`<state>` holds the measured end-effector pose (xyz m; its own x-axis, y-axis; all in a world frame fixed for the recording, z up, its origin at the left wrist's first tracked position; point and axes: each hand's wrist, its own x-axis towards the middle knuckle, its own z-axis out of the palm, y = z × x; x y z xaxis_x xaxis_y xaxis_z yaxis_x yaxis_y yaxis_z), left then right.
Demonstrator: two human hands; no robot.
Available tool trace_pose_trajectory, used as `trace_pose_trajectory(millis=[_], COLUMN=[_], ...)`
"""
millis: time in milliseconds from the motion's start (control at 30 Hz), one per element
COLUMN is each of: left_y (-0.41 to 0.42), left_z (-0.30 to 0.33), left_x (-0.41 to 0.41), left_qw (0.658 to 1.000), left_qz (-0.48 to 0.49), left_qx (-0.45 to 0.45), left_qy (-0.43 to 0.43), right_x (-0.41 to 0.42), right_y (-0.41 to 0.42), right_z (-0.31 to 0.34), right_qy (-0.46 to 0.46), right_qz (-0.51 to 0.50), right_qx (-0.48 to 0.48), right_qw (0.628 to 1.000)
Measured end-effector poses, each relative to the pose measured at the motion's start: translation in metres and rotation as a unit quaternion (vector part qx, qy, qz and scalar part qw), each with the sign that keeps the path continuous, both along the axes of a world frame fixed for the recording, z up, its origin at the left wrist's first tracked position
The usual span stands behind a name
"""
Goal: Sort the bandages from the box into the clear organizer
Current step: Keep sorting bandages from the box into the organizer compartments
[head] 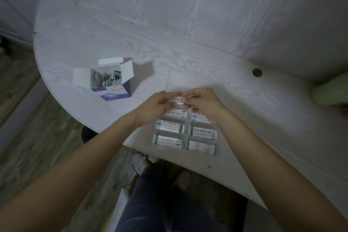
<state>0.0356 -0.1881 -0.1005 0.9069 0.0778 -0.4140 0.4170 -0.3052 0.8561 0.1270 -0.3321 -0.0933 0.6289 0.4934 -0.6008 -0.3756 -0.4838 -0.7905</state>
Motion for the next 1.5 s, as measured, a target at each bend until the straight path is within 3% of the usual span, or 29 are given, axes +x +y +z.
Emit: trace_pose_trajectory(millis=[133, 267, 433, 533, 900, 1100, 1300, 1500], left_y=[0.004, 0.005, -0.005, -0.005, -0.005, -0.004, -0.002, -0.002], left_z=[-0.011, -0.025, -0.029, -0.032, -0.033, -0.033, -0.032, -0.032], left_x=[0.002, 0.002, 0.006, 0.009, 0.011, 0.011, 0.014, 0.016], left_qw=[0.999, 0.987, 0.943, 0.937, 0.863, 0.879, 0.883, 0.886], left_qz=[0.042, 0.014, -0.043, -0.054, -0.145, -0.132, -0.137, -0.142], left_qx=[-0.014, 0.163, 0.329, 0.344, 0.485, 0.456, 0.447, 0.44], left_qy=[0.004, -0.009, 0.015, 0.037, 0.018, 0.037, 0.043, 0.044], right_x=[-0.002, -0.009, -0.021, -0.025, -0.016, -0.016, -0.019, -0.019], right_y=[-0.004, -0.005, 0.005, 0.011, 0.013, 0.013, 0.019, 0.02], right_z=[-0.009, -0.018, -0.02, -0.023, -0.027, -0.032, -0.028, -0.03], right_qy=[-0.068, -0.159, -0.258, -0.293, -0.195, -0.165, -0.197, -0.178], right_qz=[-0.019, 0.027, 0.173, 0.207, 0.187, 0.161, 0.196, 0.19], right_qx=[-0.057, -0.142, -0.292, -0.351, -0.295, -0.278, -0.314, -0.309], right_qw=[0.996, 0.977, 0.905, 0.865, 0.916, 0.932, 0.908, 0.915])
